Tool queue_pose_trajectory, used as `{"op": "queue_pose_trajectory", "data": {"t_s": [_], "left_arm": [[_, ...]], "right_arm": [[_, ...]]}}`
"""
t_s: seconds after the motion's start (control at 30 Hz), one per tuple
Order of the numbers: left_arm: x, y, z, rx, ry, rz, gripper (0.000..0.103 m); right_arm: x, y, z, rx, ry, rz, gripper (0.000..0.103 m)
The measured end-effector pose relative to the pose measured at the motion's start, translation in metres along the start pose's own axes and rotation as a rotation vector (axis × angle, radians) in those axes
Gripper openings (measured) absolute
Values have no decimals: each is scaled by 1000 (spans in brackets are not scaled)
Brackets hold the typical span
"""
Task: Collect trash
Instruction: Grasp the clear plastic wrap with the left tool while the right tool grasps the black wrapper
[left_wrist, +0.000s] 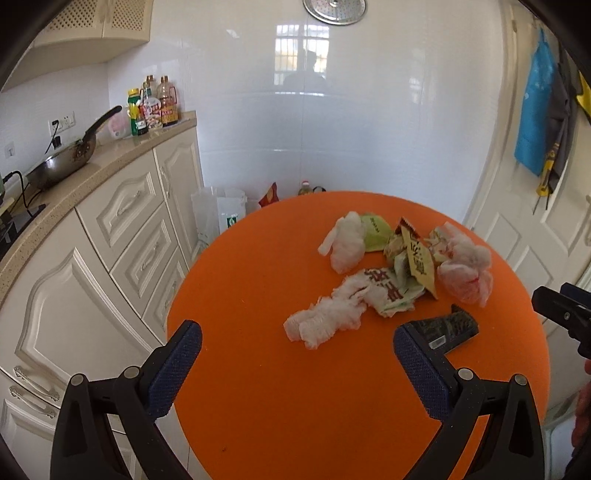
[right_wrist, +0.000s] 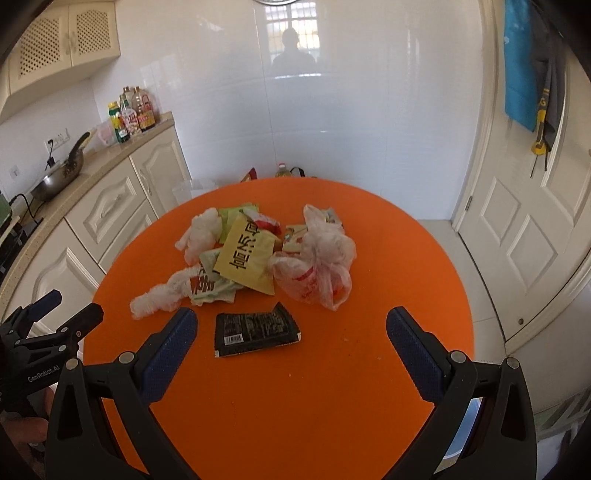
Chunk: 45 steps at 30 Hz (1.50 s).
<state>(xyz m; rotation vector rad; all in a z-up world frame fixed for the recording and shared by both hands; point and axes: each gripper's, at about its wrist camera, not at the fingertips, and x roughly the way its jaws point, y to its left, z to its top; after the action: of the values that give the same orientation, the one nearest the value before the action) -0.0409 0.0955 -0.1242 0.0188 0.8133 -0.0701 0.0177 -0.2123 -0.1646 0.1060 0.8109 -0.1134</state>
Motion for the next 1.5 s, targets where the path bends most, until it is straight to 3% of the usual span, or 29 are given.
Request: {"op": "queue_pose_trajectory", "data": {"t_s": [0.23, 0.5, 0.53, 0.57, 0.6, 0.63, 0.7, 0.77, 0.97, 1.1, 1.17, 1.23, 1.4, 1.5], "left_arm": [[87, -1, 39, 101, 81, -24, 102], [177, -10, 74, 259, 144, -102, 100], [184, -9, 77, 258, 150, -124, 98], [190, -7, 79, 246, 161, -160, 87], [196, -6, 82, 226, 181, -199, 65], [201, -3, 84, 205, 195, -218, 64], [207, -1, 90, 201, 184, -218, 51], [213, 4, 95, 178, 181, -206, 32], [216, 10, 95, 108, 183, -217, 26], [222, 7, 97, 90, 178, -206, 26], [227, 5, 101, 82, 177, -201, 26], [231, 2, 105, 82, 177, -199, 26], [217, 3, 92, 79, 170, -188, 26], [183, 16, 49, 67, 162, -192, 26]], "right_arm": [[51, 9, -14, 12, 117, -5, 103], [82, 16, -17, 3, 173, -5, 103], [85, 17, -17, 4, 177, -3, 103], [89, 18, -17, 5, 182, -1, 103], [93, 19, -17, 5, 186, 1, 103], [97, 20, -18, 5, 190, 2, 103], [106, 22, -20, 7, 200, 9, 103], [114, 25, -21, 8, 207, 10, 103], [120, 38, -27, -67, 168, 3, 81], [117, 27, -26, -53, 158, 51, 52], [114, 20, -26, -56, 162, 69, 45], [113, 16, -25, -44, 168, 97, 44], [112, 11, -23, -11, 184, 152, 61], [113, 22, -24, -45, 187, 157, 65]]}}
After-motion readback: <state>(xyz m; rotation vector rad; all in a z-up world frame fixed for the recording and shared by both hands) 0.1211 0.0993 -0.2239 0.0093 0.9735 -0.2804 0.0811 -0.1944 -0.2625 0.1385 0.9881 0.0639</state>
